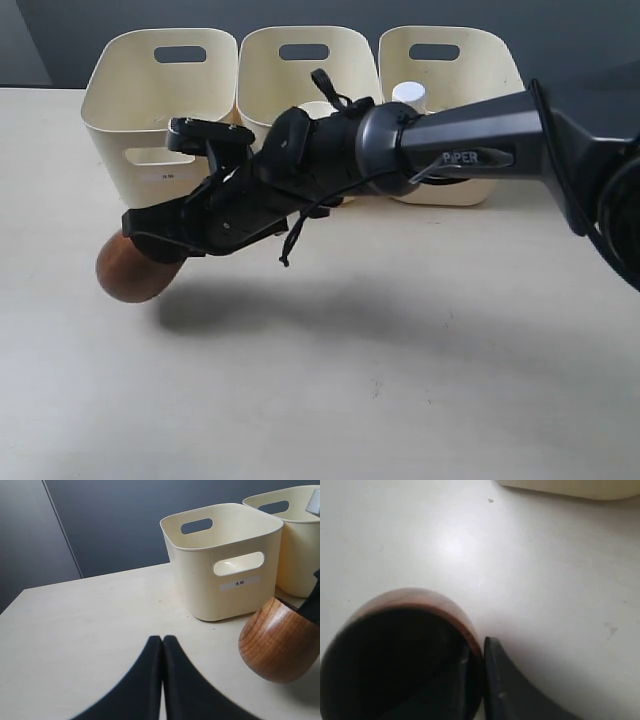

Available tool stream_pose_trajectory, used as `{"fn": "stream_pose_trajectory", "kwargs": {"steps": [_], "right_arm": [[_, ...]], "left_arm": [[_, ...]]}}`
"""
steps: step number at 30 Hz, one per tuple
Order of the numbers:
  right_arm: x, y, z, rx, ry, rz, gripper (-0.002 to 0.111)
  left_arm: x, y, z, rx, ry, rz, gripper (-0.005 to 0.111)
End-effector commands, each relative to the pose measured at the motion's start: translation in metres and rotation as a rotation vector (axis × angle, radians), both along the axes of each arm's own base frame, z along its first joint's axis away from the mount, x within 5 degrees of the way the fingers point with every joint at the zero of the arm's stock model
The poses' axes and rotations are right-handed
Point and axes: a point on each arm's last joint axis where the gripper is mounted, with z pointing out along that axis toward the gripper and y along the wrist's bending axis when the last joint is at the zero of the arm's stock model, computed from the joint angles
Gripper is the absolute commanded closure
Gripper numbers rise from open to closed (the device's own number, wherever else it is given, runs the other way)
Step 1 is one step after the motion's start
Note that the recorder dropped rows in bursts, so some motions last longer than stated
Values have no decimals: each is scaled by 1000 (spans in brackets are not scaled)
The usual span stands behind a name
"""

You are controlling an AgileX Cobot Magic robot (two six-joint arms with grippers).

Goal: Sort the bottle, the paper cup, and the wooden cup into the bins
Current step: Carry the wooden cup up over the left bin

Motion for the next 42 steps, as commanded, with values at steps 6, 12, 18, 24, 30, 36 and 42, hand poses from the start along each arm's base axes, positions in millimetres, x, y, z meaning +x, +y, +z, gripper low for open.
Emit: {"fn": "stream_pose_trajectory", "kwargs": {"steps": [6,12,18,24,30,36,42], "right_arm": [[8,13,45,88,-75,36,109],[13,17,83,153,-154,46,109],[21,17,121,203,-301,24,109],[44,3,142,253,-368,-76,109],[76,-28,143,277,-341,-217,109],[90,-37,136,283,-355,-285,109],[102,-30,96,239,-329,-312,109]], "left_arm": [[0,0,0,-1,-4,-3,107],[0,0,0,-1,-4,-3,107],[0,0,0,-1,-4,-3,107],[0,0,0,-1,-4,-3,107],[0,0,0,-1,-4,-3,107],[0,0,0,-1,-4,-3,107],[0,0,0,-1,-4,-3,107]]}}
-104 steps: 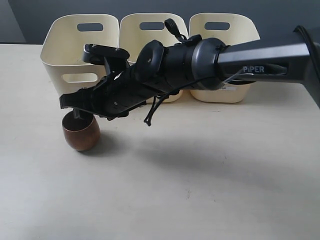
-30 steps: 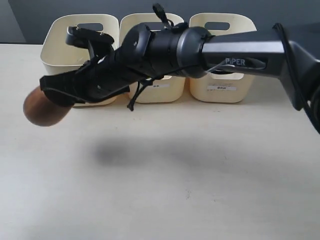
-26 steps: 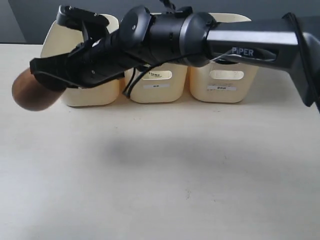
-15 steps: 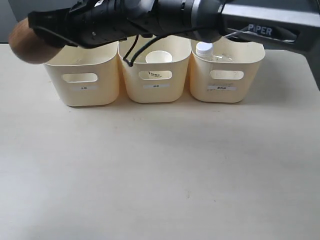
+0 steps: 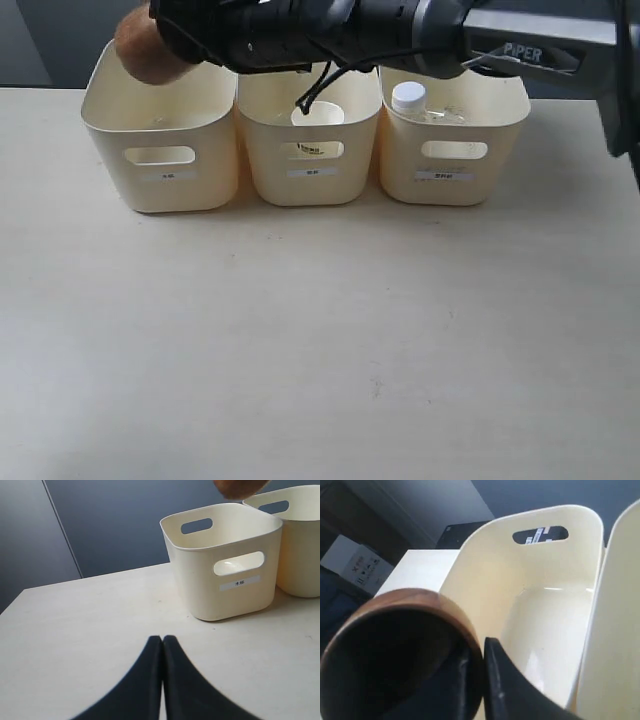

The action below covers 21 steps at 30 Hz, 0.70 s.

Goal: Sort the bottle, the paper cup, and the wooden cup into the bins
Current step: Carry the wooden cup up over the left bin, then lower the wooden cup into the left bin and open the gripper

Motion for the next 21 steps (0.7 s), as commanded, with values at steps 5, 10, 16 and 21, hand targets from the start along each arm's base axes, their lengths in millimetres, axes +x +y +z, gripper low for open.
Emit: {"fn": "stream_pose_trajectory", "kwargs": {"steps": [5,10,16,21], "right_arm": [[7,2,-13,-21,-24,-13,99],[4,6,-12,-20,-9,7,53],[3,6,-13,-24,7,19,58],[-1,8,-16,-33,52,55,58]], "left_arm": [[0,0,0,-1,-4,-3,107],[0,0,0,-1,-4,-3,107],[0,0,0,-1,-4,-3,107],[0,0,0,-1,-4,-3,107]]}}
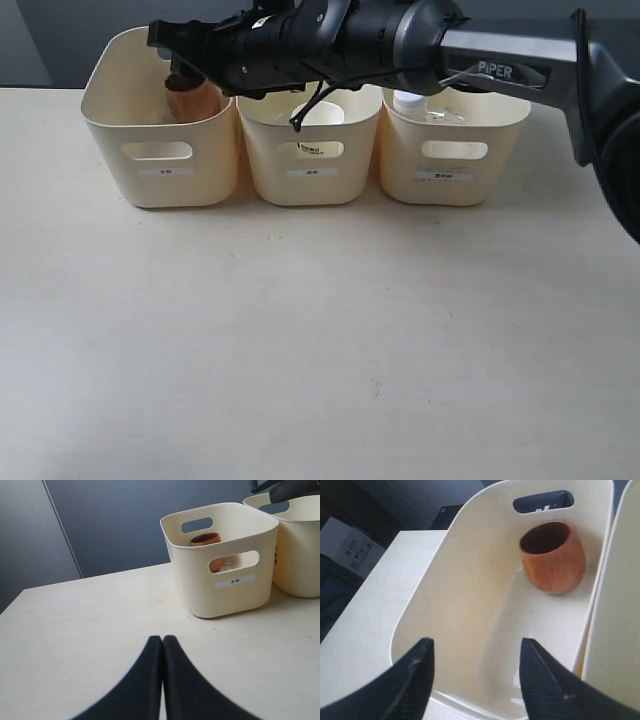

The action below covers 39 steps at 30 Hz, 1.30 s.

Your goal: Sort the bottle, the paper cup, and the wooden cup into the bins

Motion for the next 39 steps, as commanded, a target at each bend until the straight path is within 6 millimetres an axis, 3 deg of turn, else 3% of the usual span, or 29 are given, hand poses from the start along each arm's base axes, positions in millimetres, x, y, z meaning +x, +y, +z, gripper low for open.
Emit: {"fn": "stream_pose_trajectory", "kwargs": {"steps": [1,7,20,33,39], "right_arm": [[-4,0,4,-6,29,39,58],[-15,-1,17,-19,70,110,58],[-52,-22,79,-218,-39,331,58],[-79,-74,108,-632,65,280,58],[-96,-93,132,-687,77,247,58]], "left_arm": [[0,0,0,-1,-4,-3,107],[0,0,0,-1,-4,-3,107],[0,0,0,-1,-4,-3,107],[0,0,0,-1,-4,-3,107],[0,0,0,-1,-4,-3,107]]}}
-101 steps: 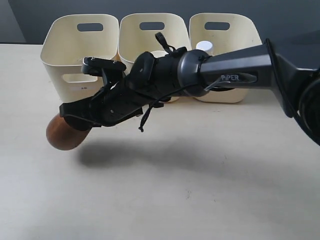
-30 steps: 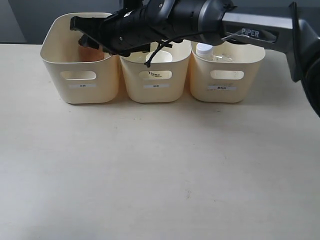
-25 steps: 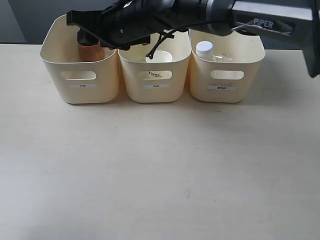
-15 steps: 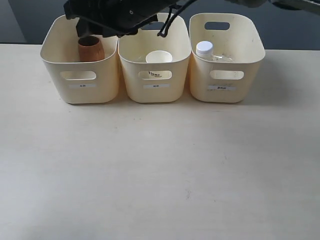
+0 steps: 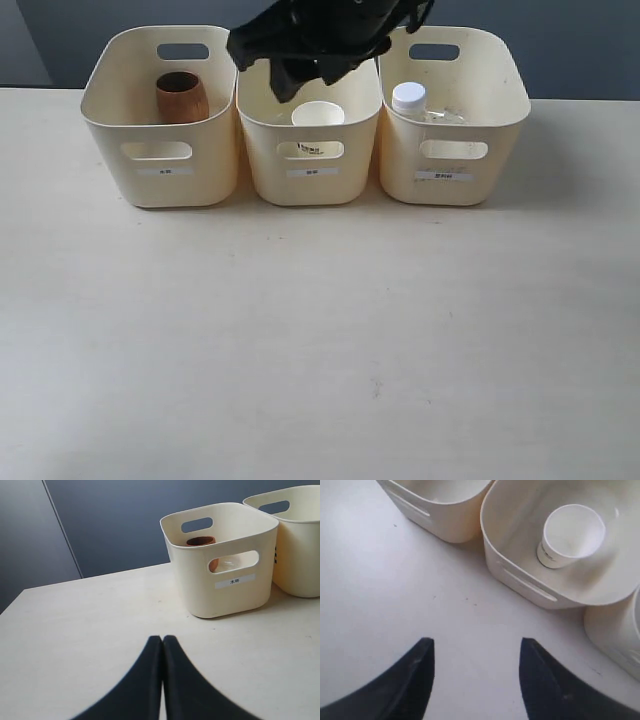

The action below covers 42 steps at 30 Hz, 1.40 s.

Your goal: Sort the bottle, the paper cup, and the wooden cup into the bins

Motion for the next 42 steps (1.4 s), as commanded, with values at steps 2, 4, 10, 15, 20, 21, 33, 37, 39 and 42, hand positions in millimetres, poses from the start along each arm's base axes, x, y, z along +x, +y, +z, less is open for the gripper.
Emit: {"fn": "stream_pose_trajectory", "kwargs": {"steps": [2,4,10,15,20,21,33,37,39,42], "right_arm": [[-17,-20,32,-13,-49,-46,58],[-24,-27,45,-3,-72,-60,58],[-53,-57,85,-8,-146,-101,58],[-77,-83,119,32,-253,-150,58],[-113,-115,133,39,-320,-168,58],[-120,-121,130,30,-320,-169,58],[-167,-174,64,-18,-394,-304,58],[-179,-183,43,109,-466,-345,58],[-188,-185,36,213,-510,-342,58],[-200,-189,21,310,-558,-310,58]], "left_arm": [[0,0,0,-1,-4,-3,107],[0,0,0,-1,-4,-3,107],[0,0,0,-1,-4,-3,107],[0,0,0,-1,-4,-3,107],[0,0,0,-1,-4,-3,107],[0,0,0,-1,-4,-3,107],[0,0,0,-1,-4,-3,107],[0,0,0,-1,-4,-3,107],[0,0,0,-1,-4,-3,107],[0,0,0,-1,-4,-3,107]]}}
